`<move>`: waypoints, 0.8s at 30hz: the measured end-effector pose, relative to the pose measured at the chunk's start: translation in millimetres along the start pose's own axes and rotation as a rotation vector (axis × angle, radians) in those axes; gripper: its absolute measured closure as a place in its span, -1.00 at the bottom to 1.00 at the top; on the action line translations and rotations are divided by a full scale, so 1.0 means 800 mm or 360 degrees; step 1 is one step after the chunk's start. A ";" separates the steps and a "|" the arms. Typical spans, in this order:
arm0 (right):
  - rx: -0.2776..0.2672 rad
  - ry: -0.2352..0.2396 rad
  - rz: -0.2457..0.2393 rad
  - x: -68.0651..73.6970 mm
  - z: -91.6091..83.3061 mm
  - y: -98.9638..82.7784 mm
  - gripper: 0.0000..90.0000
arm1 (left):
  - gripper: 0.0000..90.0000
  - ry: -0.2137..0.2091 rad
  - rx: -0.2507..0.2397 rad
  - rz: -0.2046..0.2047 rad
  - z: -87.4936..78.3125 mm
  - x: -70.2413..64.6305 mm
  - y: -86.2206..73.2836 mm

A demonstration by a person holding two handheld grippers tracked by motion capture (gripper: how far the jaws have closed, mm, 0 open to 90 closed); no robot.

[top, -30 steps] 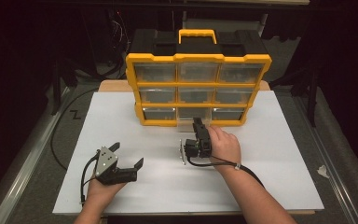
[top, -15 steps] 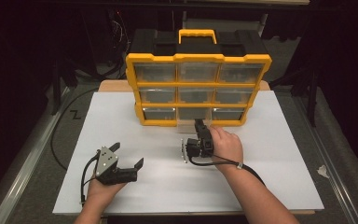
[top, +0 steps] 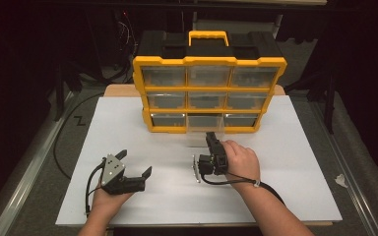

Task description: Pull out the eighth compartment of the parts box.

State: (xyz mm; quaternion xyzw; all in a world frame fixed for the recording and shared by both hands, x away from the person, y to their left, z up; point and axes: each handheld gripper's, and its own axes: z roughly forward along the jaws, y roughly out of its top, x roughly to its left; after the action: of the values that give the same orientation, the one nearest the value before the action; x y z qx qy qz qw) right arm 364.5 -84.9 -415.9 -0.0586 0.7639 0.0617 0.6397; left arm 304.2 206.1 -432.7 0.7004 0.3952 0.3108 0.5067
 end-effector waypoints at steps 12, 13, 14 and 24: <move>-0.0020 -0.0013 0.0004 0.004 -0.006 0.001 0.73 | -0.98 0.0000 0.0002 0.0004 0.000 0.000 0.000; -0.0017 -0.0010 0.0008 0.005 -0.007 0.001 0.73 | -0.98 0.0000 0.0001 0.0004 0.000 0.000 0.000; -0.0017 -0.0010 0.0008 0.005 -0.007 0.001 0.73 | -0.99 0.0000 0.0001 0.0004 0.000 0.000 0.000; -0.0021 -0.0014 0.0008 0.008 -0.008 0.000 0.73 | -0.99 0.0000 0.0000 0.0006 0.000 0.000 0.000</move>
State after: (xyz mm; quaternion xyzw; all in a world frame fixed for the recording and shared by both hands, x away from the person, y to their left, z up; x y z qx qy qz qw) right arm 356.9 -85.9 -421.1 -0.0607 0.7607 0.0685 0.6426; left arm 304.4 206.2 -432.7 0.7013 0.3938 0.3117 0.5060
